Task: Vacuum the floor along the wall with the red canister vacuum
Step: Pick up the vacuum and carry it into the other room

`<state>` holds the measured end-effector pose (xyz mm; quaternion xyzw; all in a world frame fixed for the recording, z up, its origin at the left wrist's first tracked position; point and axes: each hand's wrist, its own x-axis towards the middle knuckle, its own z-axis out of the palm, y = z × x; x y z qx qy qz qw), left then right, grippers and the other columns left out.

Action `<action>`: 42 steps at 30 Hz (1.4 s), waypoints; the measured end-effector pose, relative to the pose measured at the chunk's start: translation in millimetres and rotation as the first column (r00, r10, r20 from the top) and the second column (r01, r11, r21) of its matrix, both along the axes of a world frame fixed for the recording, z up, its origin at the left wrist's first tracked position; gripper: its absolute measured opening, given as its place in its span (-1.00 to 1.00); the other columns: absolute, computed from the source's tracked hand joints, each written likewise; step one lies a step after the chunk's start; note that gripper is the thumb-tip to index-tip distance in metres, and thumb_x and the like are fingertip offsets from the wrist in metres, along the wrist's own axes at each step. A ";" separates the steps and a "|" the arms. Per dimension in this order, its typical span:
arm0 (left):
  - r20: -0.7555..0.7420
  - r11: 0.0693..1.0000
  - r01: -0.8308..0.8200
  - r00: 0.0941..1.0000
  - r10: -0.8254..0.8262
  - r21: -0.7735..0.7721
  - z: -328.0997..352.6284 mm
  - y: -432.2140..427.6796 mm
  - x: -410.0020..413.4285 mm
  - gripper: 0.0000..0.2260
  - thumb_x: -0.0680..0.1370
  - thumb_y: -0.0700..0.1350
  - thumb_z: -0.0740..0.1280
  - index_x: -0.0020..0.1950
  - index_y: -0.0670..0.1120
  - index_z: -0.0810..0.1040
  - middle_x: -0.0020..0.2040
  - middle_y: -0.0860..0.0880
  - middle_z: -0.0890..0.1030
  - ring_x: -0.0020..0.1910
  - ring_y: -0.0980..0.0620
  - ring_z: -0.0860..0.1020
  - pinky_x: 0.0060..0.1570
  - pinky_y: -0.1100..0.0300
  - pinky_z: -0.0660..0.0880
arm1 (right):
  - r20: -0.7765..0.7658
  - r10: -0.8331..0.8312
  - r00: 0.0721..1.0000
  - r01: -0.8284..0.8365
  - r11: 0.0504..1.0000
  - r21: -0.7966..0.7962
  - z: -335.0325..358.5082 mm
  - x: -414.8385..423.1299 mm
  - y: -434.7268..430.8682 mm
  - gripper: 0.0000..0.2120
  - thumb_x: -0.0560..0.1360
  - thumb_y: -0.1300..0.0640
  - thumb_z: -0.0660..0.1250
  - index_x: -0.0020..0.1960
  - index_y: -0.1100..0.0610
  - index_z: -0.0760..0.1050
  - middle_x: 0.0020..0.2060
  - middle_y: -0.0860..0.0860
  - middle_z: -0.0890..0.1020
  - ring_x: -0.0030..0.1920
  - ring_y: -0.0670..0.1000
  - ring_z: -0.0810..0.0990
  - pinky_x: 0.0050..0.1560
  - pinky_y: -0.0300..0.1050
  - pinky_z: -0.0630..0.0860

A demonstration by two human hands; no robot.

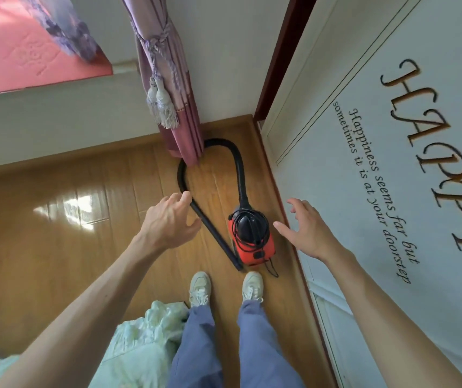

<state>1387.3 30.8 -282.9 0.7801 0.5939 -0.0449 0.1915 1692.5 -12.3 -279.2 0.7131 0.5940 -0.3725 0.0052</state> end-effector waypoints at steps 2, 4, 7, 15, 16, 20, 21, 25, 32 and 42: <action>-0.002 0.999 -0.036 0.999 0.036 -0.023 -28.6 -7.3 -1.6 -0.59 0.52 0.14 0.31 0.20 -0.13 0.40 0.01 -0.09 0.59 -0.12 -0.06 0.57 -0.37 0.14 0.42 | -0.006 0.017 1.000 -0.017 0.999 -0.030 -26.9 2.3 4.2 -0.36 0.58 -0.17 0.29 0.55 0.03 0.18 0.43 0.06 0.38 0.41 0.09 0.41 0.35 0.09 0.48; -0.014 0.997 -0.071 0.997 0.070 -0.043 -60.8 -14.1 -0.5 -0.57 0.52 0.15 0.30 0.22 -0.12 0.39 0.04 -0.09 0.59 -0.10 -0.06 0.57 -0.38 0.15 0.43 | -0.010 0.036 0.999 -0.036 0.998 -0.056 -57.7 7.0 9.1 -0.36 0.58 -0.17 0.30 0.55 0.03 0.19 0.44 0.05 0.38 0.43 0.08 0.39 0.37 0.08 0.46; -0.040 0.986 -0.144 0.989 0.141 -0.087 -115.4 -25.9 6.2 -0.57 0.51 0.17 0.29 0.20 -0.11 0.38 0.04 -0.09 0.59 -0.08 -0.06 0.57 -0.37 0.10 0.52 | -0.027 0.051 0.998 -0.054 0.993 -0.103 -109.6 15.7 11.7 -0.36 0.58 -0.17 0.30 0.55 0.04 0.19 0.43 0.04 0.37 0.42 0.07 0.38 0.36 0.07 0.46; -0.081 0.947 -0.242 0.970 0.230 -0.212 -266.8 -58.3 43.9 -0.57 0.52 0.18 0.24 0.21 -0.10 0.36 0.04 -0.08 0.57 -0.05 -0.07 0.55 -0.30 0.06 0.56 | -0.013 0.060 0.998 -0.061 0.984 -0.168 -255.4 30.3 1.9 -0.32 0.56 -0.16 0.34 0.56 0.03 0.17 0.47 0.03 0.31 0.45 0.06 0.34 0.34 -0.02 0.41; -0.089 0.943 -0.249 0.968 0.235 -0.221 -283.9 -60.6 47.2 -0.57 0.52 0.19 0.24 0.21 -0.10 0.35 0.04 -0.08 0.56 -0.05 -0.07 0.55 -0.30 0.06 0.55 | -0.008 0.065 0.998 -0.065 0.983 -0.174 -271.6 29.6 1.2 -0.30 0.56 -0.16 0.35 0.57 0.03 0.15 0.49 0.03 0.29 0.48 0.07 0.31 0.37 0.01 0.39; -0.084 0.926 -0.283 0.959 0.271 -0.249 -346.7 -65.6 55.9 -0.57 0.52 0.17 0.25 0.22 -0.11 0.34 0.02 -0.09 0.56 -0.08 -0.09 0.55 -0.29 0.05 0.55 | -0.013 0.071 0.997 -0.072 0.982 -0.173 -332.1 26.7 3.5 -0.21 0.54 -0.15 0.39 0.60 0.04 0.08 0.53 0.05 0.22 0.52 0.10 0.25 0.42 0.03 0.34; -0.079 0.922 -0.294 0.956 0.283 -0.252 -362.0 -66.0 57.0 -0.57 0.52 0.17 0.25 0.21 -0.12 0.33 0.01 -0.10 0.56 -0.09 -0.10 0.54 -0.29 0.04 0.55 | -0.015 0.071 0.997 -0.073 0.983 -0.167 -346.7 26.0 5.6 -0.19 0.52 -0.15 0.40 0.61 0.04 0.06 0.53 0.06 0.21 0.52 0.11 0.25 0.43 0.05 0.32; -0.082 0.900 -0.333 0.943 0.323 -0.280 -423.3 -67.7 59.6 -0.57 0.53 0.17 0.23 0.22 -0.12 0.32 0.01 -0.12 0.55 -0.12 -0.09 0.53 -0.27 0.01 0.56 | -0.015 0.068 0.998 -0.070 0.985 -0.156 -403.3 21.4 17.3 -0.08 0.47 -0.21 0.43 0.62 0.00 -0.01 0.55 0.05 0.16 0.54 0.16 0.22 0.48 0.18 0.29; -0.101 0.854 -0.371 0.928 0.359 -0.365 -516.6 -71.6 74.2 -0.58 0.55 0.15 0.21 0.22 -0.13 0.27 -0.06 -0.10 0.50 -0.14 -0.10 0.51 -0.27 0.04 0.50 | -0.011 0.066 0.998 -0.067 0.988 -0.138 -485.1 17.7 33.9 0.08 0.39 -0.20 0.51 0.63 -0.07 -0.14 0.62 0.03 0.06 0.60 0.15 0.08 0.53 0.29 0.17; -0.147 0.709 -0.488 0.861 0.487 -0.509 -613.3 -77.5 98.6 -0.46 0.57 0.13 0.20 0.39 -0.19 0.20 0.10 -0.22 0.53 0.03 -0.21 0.56 -0.05 -0.07 0.57 | 0.021 0.023 1.000 -0.023 1.000 -0.006 -525.9 21.3 26.6 -0.01 0.41 -0.07 0.50 0.63 0.01 -0.03 0.50 0.01 0.16 0.51 0.08 0.13 0.50 0.07 0.15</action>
